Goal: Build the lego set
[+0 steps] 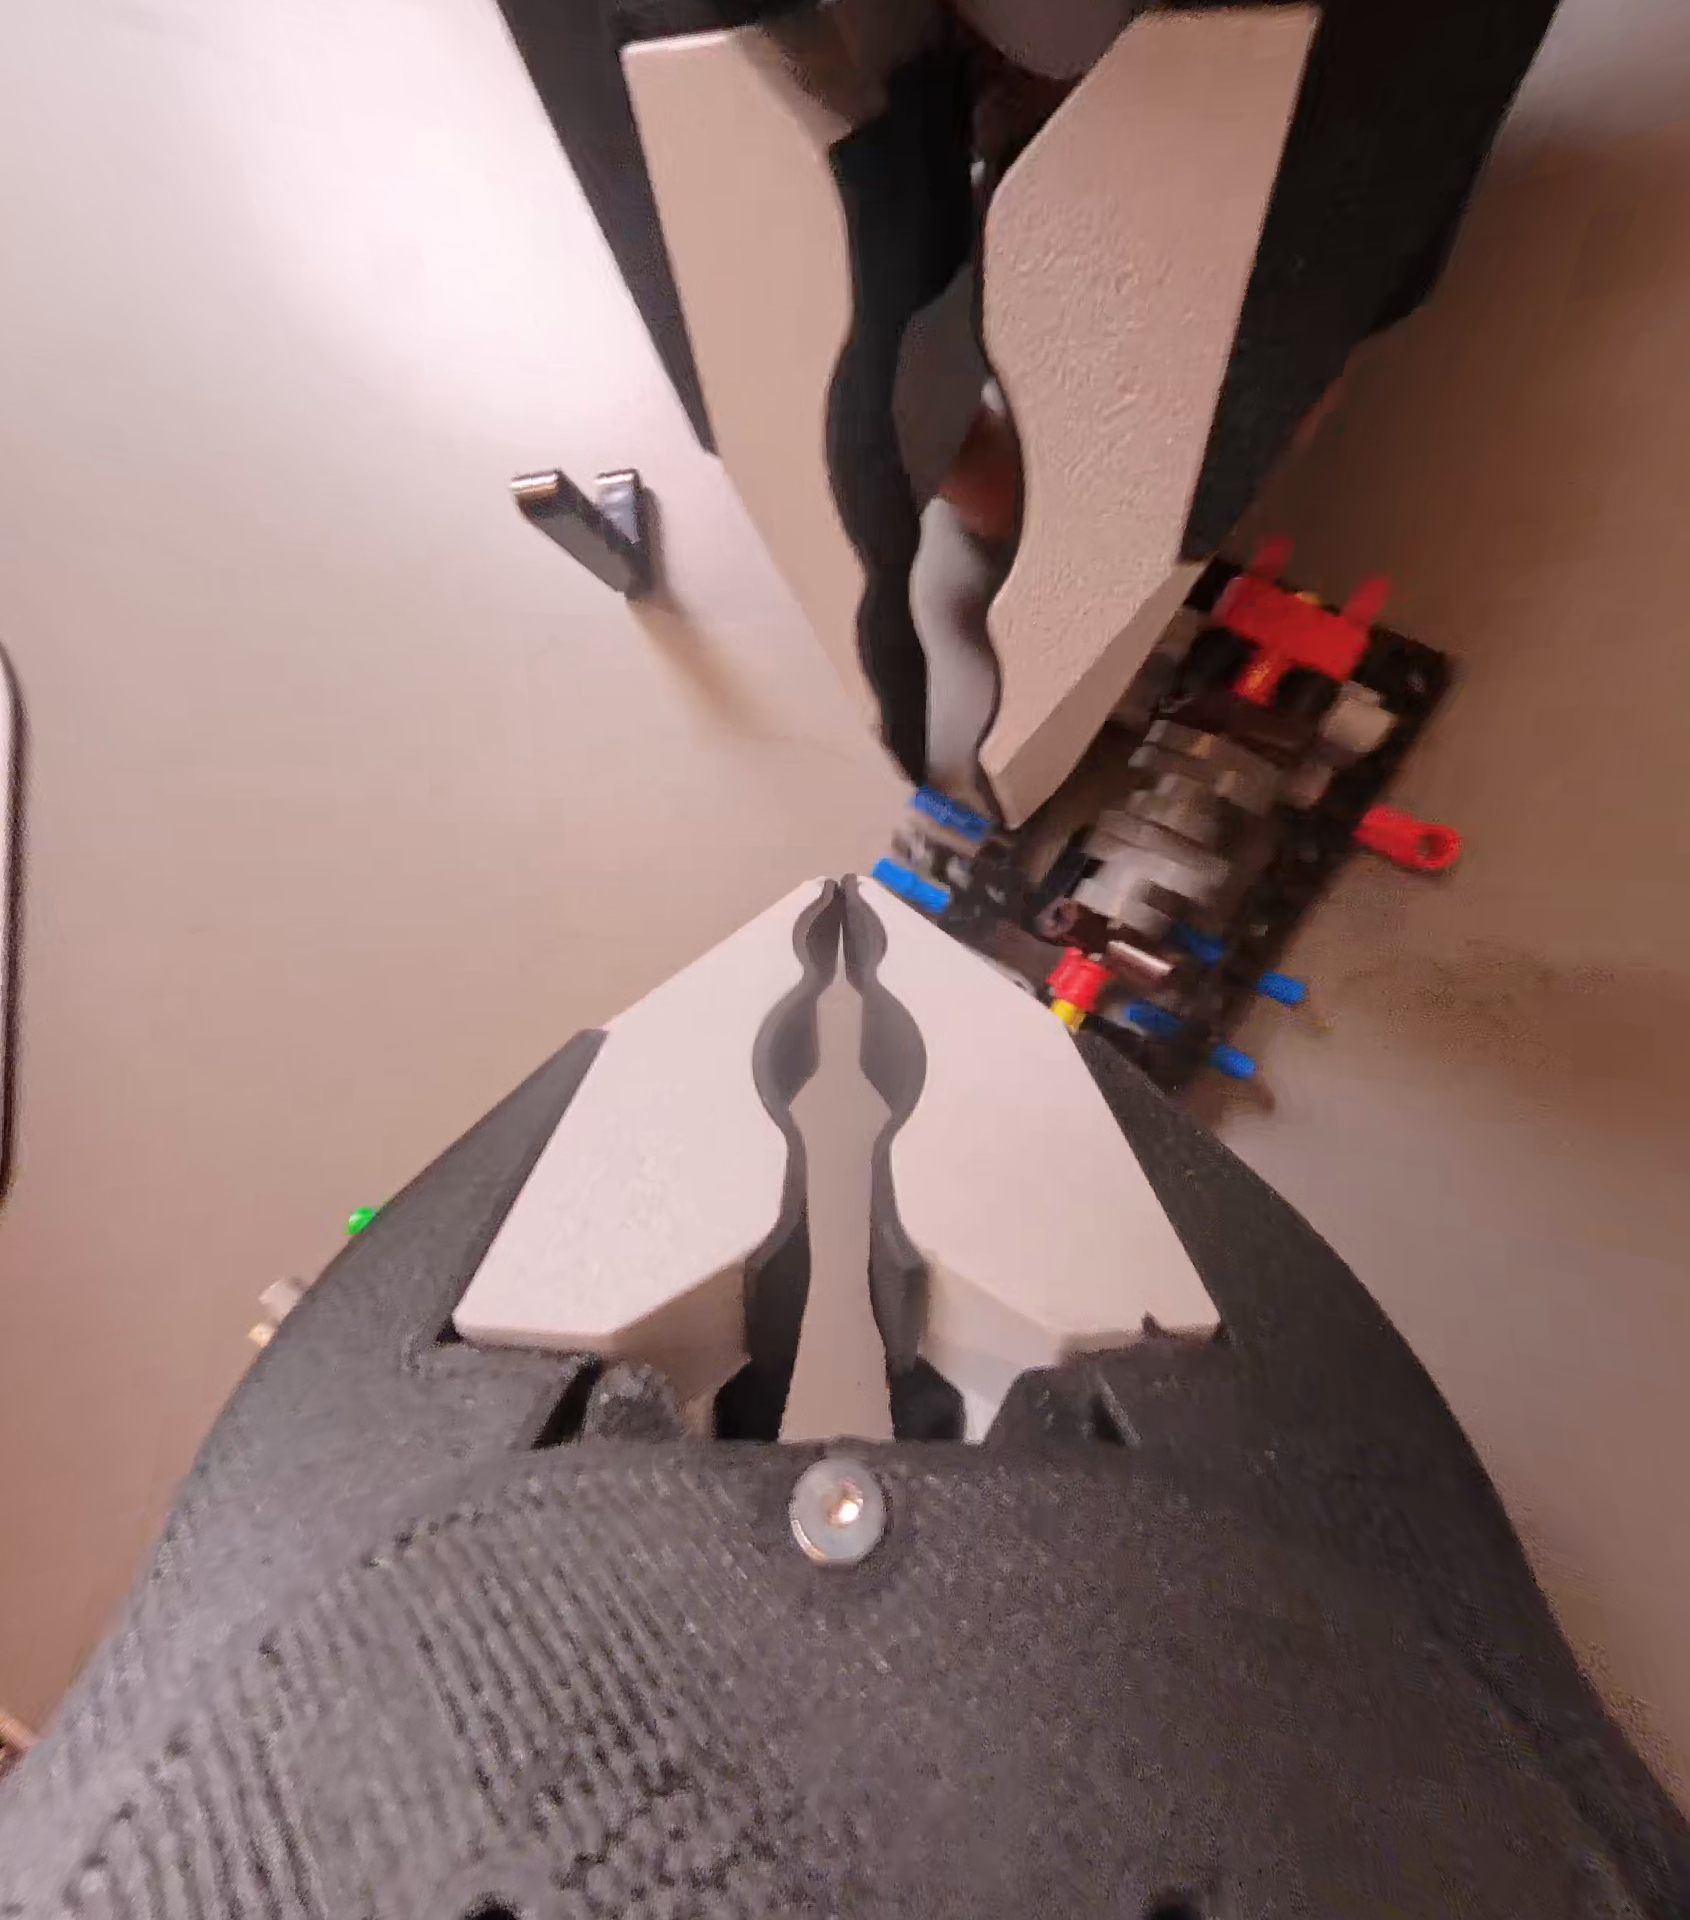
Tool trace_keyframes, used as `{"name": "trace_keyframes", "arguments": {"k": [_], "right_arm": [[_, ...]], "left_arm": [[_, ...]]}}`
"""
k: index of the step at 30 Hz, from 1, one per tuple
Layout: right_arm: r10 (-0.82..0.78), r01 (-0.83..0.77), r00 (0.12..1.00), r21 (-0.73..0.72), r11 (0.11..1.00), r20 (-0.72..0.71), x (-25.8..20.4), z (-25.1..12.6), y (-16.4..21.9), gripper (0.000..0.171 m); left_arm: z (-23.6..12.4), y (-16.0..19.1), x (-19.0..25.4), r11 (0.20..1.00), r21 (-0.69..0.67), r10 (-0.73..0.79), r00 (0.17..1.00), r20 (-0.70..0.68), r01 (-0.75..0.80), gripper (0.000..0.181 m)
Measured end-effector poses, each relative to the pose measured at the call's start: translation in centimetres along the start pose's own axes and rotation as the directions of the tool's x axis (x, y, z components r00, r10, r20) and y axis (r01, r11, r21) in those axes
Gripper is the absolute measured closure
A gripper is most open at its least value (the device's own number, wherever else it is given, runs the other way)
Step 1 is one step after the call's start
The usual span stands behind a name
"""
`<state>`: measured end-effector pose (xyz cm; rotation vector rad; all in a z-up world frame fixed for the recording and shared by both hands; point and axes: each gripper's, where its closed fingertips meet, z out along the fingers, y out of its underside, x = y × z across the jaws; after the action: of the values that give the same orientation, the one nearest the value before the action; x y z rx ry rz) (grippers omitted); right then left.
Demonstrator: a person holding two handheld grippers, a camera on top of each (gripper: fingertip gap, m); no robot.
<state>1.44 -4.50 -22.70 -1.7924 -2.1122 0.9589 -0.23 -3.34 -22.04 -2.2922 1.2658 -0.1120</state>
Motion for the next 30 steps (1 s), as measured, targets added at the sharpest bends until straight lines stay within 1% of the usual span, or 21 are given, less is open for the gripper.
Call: {"name": "trace_keyframes", "arguments": {"k": [1, 3, 5, 6, 8, 10, 12, 17, 20, 25, 30], "right_arm": [[-0.01, 0.01, 1.0, -0.003, 1.0, -0.024, 0.2, -0.1, 0.0, 0.156], [-0.016, 0.016, 0.999, -0.003, 1.0, -0.028, 0.3, -0.3, 0.1, 0.156], [0.002, -0.001, 1.0, 0.006, 1.0, -0.024, 0.4, -0.4, 0.2, 0.155], [0.002, -0.002, 1.0, 0.008, 1.0, -0.025, 0.4, -0.4, 0.2, 0.155], [-0.006, 0.006, 1.0, 0.006, 1.0, -0.026, 0.4, -0.5, 0.2, 0.149], [-0.012, 0.012, 0.999, 0.003, 1.0, -0.03, 0.4, -0.5, 0.2, 0.148], [-0.024, 0.025, 0.999, 0.008, 1.0, -0.031, 0.3, -0.4, 0.1, 0.148], [-0.055, 0.056, 0.998, 0.022, 0.998, -0.043, 0.2, -0.4, 0.0, 0.147], [-0.078, 0.079, 0.995, 0.019, 0.997, -0.056, 0.3, -0.5, 0.2, 0.149], [-0.082, 0.084, 0.996, 0.044, 0.996, -0.042, 0.2, -0.7, 0.3, 0.149], [-0.095, 0.098, 0.994, 0.072, 0.993, -0.051, 0.4, -1.0, 0.0, 0.156]], "left_arm": [[-0.2, -0.2, 0.0, 1.0, 0.025, -0.012, 1.0, -0.001, 0.012, 0.181], [-1.2, -0.6, -0.8, 0.996, 0.078, -0.041, 0.999, 0.014, 0.04, 0.181], [-1.9, -0.6, -0.9, 0.989, 0.115, -0.092, 0.995, -0.025, 0.094, 0.181], [-2.1, -0.5, -0.7, 0.984, 0.125, -0.117, 0.991, -0.066, 0.124, 0.181], [-2.3, -0.7, 0.0, 0.971, 0.161, -0.151, 0.975, -0.161, 0.177, 0.174], [-2.2, -1.1, 0.9, 0.956, 0.19, -0.168, 0.947, -0.272, 0.224, 0.17], [-1.6, -1.2, 1.4, 0.946, 0.168, -0.202, 0.91, -0.362, 0.276, 0.163], [-0.5, -2.2, 2.2, 0.916, 0.119, -0.265, 0.801, -0.536, 0.383, 0.161], [-0.1, -2.3, 2.3, 0.92, 0.079, -0.275, 0.777, -0.566, 0.383, 0.159], [0.2, -2.1, 2.3, 0.911, 0.017, -0.321, 0.734, -0.598, 0.412, 0.161], [0.4, -2.1, 2.7, 0.911, 0.017, -0.32, 0.734, -0.599, 0.411, 0.166]]}}
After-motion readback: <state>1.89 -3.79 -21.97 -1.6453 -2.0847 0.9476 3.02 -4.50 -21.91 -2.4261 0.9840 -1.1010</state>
